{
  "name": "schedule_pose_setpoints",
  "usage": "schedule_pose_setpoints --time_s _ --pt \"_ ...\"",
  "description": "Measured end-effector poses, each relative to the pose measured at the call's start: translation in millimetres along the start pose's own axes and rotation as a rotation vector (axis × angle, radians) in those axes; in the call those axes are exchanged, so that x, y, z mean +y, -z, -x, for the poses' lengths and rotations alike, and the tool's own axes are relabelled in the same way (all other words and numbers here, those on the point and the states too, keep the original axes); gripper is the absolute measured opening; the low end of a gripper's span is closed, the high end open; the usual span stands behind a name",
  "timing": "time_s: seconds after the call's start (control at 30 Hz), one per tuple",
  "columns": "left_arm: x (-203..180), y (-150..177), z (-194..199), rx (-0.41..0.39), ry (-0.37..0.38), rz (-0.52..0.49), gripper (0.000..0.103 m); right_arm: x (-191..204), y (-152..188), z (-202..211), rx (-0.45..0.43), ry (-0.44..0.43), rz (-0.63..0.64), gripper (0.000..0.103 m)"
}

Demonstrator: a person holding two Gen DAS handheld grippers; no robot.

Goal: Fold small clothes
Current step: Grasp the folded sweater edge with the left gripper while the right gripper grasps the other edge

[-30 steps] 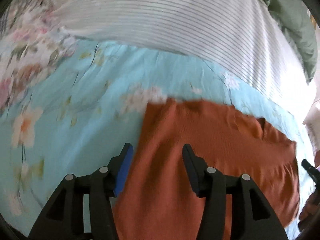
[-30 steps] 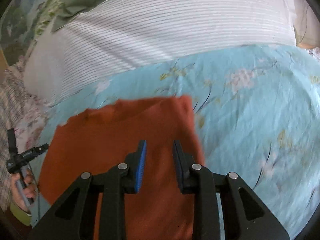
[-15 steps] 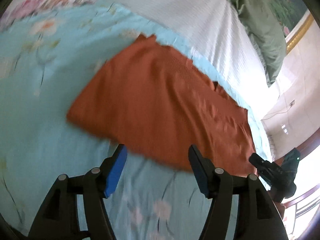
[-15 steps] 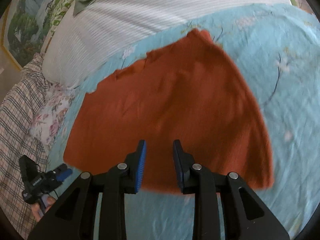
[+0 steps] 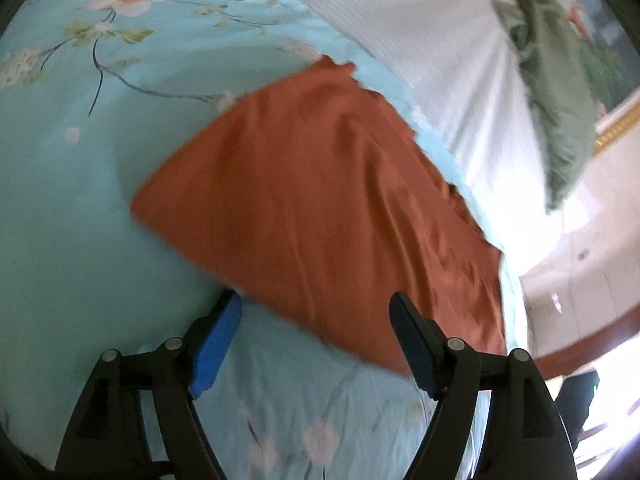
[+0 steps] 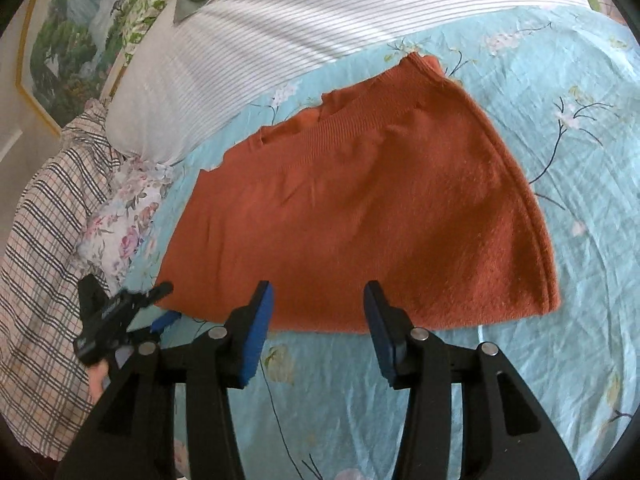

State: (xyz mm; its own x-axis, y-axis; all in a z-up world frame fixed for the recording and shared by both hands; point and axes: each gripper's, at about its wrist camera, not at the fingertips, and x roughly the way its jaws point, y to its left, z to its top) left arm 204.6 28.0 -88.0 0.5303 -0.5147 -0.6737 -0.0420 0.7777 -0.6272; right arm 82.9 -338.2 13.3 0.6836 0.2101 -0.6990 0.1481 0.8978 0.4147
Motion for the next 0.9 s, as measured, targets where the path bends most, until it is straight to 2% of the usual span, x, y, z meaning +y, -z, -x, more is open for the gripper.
schedule_pose_setpoints --time_s 0.1,0.17,0.2,0.27,0.3,0.37,0.43,0.6,0.63,0.77,0.83,0.9 --pt "5 -23 -8 -0.052 -0.037 0.048 0.076 -4 -2 -1 0.001 -0.001 -0.007 0.049" --pt "7 -36 -12 -0.091 -0.058 0.077 0.072 -7 -4 -3 0.003 0.001 -0.015 0.049" --pt "6 -42 -13 -0.105 -0.086 0.074 0.064 -9 -6 -4 0.003 -0.001 -0.018 0.049" --pt "5 -48 -16 -0.111 -0.118 0.063 0.035 -11 -9 -6 0.003 -0.003 -0.025 0.049" --pt "4 -50 -17 -0.108 -0.111 0.063 0.015 -13 -13 -8 0.001 -0.003 -0.023 0.049" --pt "-5 -51 -10 -0.133 -0.101 0.046 0.012 -17 -19 -9 -0.002 0.000 -0.023 0.049" --pt "-22 -47 -2 -0.161 -0.107 -0.027 0.011 -23 -29 -10 -0.005 0.010 -0.026 0.049" --pt "-102 -25 4 -0.181 -0.078 -0.290 0.010 -40 -53 -11 -0.006 -0.009 -0.052 0.049" --pt "-126 -14 -1 -0.170 -0.083 -0.375 0.010 -43 -58 -13 -0.001 -0.018 -0.060 0.049" --pt "-184 35 -28 -0.133 -0.126 -0.626 0.010 -48 -73 -24 0.030 -0.086 -0.088 0.049" --pt "-196 63 -45 -0.106 -0.154 -0.722 0.010 -47 -78 -36 0.064 -0.126 -0.092 0.052" --pt "-200 83 -62 -0.076 -0.186 -0.783 0.010 -44 -82 -52 0.107 -0.155 -0.099 0.060"
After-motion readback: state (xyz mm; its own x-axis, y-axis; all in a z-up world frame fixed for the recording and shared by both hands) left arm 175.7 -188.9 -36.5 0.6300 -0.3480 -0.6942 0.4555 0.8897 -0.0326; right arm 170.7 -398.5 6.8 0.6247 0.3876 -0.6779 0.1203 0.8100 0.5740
